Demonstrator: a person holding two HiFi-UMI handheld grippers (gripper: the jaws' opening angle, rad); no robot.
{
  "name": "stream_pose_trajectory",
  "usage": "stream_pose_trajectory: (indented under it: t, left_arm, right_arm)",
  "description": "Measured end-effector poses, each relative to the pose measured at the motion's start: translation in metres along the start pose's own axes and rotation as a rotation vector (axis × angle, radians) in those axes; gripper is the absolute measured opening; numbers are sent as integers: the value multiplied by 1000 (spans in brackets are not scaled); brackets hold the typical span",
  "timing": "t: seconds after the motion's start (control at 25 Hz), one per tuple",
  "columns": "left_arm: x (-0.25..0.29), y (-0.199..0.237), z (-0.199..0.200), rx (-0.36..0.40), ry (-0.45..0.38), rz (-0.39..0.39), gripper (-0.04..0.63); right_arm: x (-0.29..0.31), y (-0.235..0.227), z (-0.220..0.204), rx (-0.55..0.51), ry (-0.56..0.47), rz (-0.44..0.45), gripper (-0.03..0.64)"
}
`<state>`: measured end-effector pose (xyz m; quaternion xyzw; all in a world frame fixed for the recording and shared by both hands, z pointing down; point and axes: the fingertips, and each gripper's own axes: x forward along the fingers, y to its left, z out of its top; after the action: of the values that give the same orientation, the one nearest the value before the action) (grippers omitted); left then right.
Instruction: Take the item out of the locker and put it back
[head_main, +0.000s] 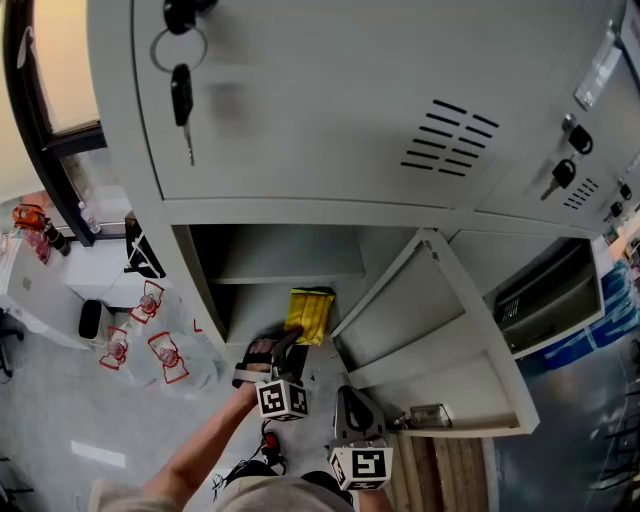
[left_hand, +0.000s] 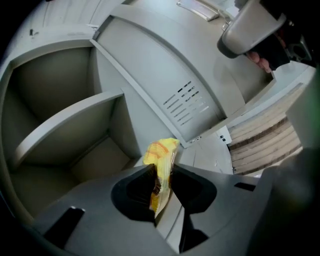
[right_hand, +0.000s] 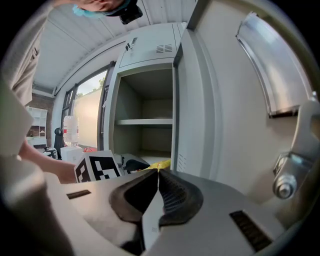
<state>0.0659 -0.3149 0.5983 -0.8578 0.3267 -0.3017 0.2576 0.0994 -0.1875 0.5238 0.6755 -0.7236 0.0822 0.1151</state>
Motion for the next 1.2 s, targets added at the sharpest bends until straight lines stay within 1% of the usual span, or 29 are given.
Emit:
stream_pose_trajectory:
  t: [0.2,0.36,0.4,0.48,0.52,0.56,0.64,0.88,1.0,1.08,1.2]
  left_arm:
    - [2,-7,1,-17,7,-50,127]
    - [2,-16,2,-61,11,-132,162]
    - [2,-18,1,-62,15,-146,183]
    - [2,-22,2,-62,16,-162,204]
    - [1,-23,3,-67,11,-167,252]
    - [1,-24,4,-74,7,-170,281]
    - [0,-24,7,-84,-2,-167,289]
    - [-3,-20,8,-95,-7,-151,296]
    - [-7,-18,9,-114,-8,-148,296]
    - [-10,-15,11,-142,-11,-144,295]
    - [-17,-9,13,-219,-15,-131,295]
  right_arm:
    - [0,-1,-2,7,2,0,23]
    - [0,-1,-3,11,1,1,23]
    - [-1,-1,-3,12,0,1,23]
    - [-1,0,-2,14,-1,1,23]
    - [-1,0,-2,15,-1,1,23]
    - [-2,-1,-2,15,-2,1,23]
    - [-3,-2,-3,16,-2,-2,23]
    - [-6,-3,-2,14,-8,-6,23]
    - [-8,-3,1,11,-18,-4,23]
    - [-10,-3,2,10,-24,-5,23]
    - [-14,-5,5,2,-36,-4,23]
